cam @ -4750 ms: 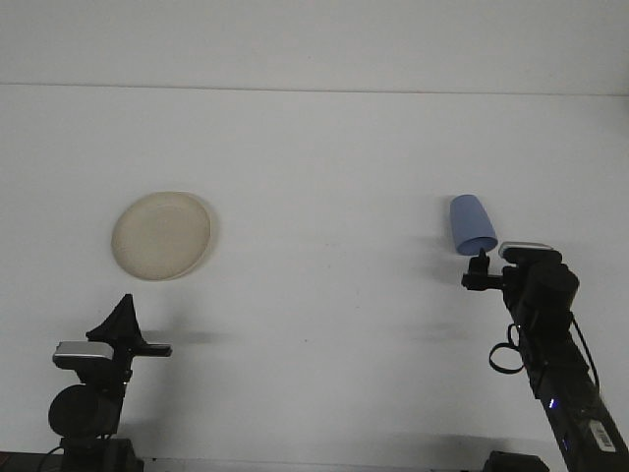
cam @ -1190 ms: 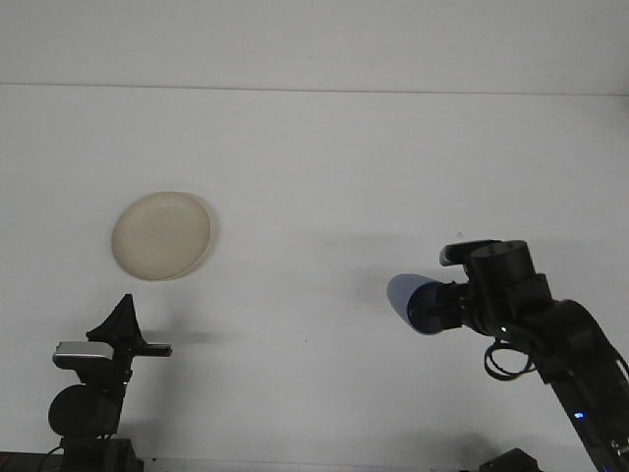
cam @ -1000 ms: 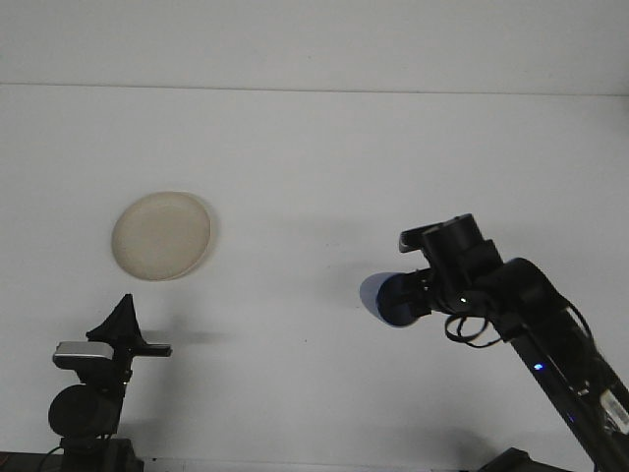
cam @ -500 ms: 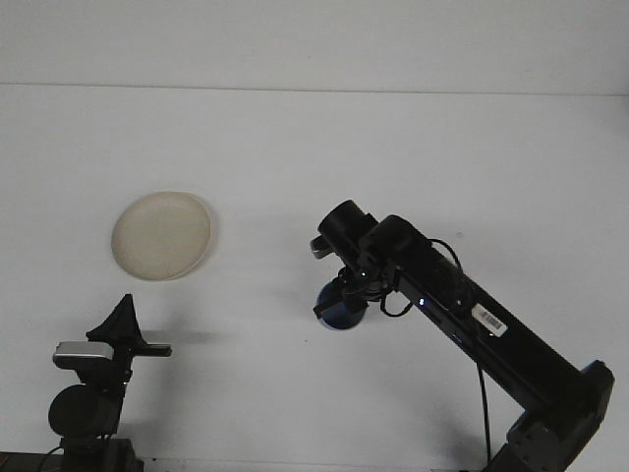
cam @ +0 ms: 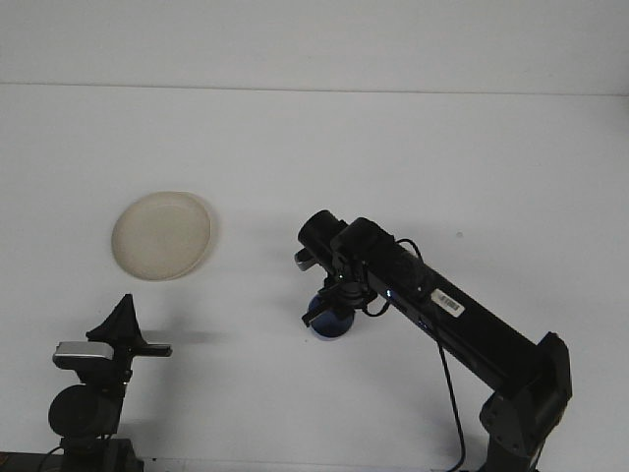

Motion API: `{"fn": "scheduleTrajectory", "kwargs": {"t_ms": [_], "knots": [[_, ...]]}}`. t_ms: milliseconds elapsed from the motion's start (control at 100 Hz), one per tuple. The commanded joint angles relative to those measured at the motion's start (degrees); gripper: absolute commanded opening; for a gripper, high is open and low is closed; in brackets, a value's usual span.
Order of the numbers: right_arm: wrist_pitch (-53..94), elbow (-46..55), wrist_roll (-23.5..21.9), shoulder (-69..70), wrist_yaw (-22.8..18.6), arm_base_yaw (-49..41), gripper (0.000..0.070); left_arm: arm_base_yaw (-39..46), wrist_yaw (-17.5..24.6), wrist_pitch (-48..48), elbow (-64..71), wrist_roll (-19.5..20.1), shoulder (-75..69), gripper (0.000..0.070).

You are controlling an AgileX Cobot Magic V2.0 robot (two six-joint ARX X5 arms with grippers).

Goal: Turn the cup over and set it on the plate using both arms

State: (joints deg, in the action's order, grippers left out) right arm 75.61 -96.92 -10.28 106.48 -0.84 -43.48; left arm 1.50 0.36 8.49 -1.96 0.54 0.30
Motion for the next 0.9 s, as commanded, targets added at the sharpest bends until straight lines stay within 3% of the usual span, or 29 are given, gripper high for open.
{"fn": "scheduleTrajectory", "kwargs": {"t_ms": [0, 320, 470, 580, 630, 710, 750, 890], "knots": [[-0.3, -1.4, 0.7, 1.7, -0.5, -0.8, 0.0006, 0.1, 0.1, 0.6, 1.1, -0.1, -0.1, 0.0011], [-0.8, -1.4, 1.1, 2.6, -0.9, -0.9, 0.0028, 0.1, 0.1, 0.6, 1.1, -0.1, -0.1, 0.0011], [-0.7, -1.4, 1.1, 2.6, -0.9, -0.9, 0.0206, 0.1, 0.1, 0.6, 1.1, -0.1, -0.1, 0.0011], [-0.7, -1.4, 1.1, 2.6, -0.9, -0.9, 0.0222, 0.1, 0.1, 0.6, 1.1, -0.1, -0.1, 0.0011], [-0.7, -1.4, 1.1, 2.6, -0.9, -0.9, 0.0264, 0.1, 0.1, 0.6, 1.1, -0.1, -0.1, 0.0011], [-0.8, -1.4, 1.1, 2.4, -0.9, -0.8, 0.0415, 0.1, 0.1, 0.6, 1.1, -0.1, -0.1, 0.0011], [-0.8, -1.4, 1.1, 2.2, -0.9, -0.5, 0.0454, 0.1, 0.1, 0.6, 1.1, -0.1, -0.1, 0.0011], [0.2, -2.3, 1.1, 1.1, -1.4, 0.4, 0.0463, 0.1, 0.1, 0.6, 1.1, -0.1, -0.1, 0.0011]]}}
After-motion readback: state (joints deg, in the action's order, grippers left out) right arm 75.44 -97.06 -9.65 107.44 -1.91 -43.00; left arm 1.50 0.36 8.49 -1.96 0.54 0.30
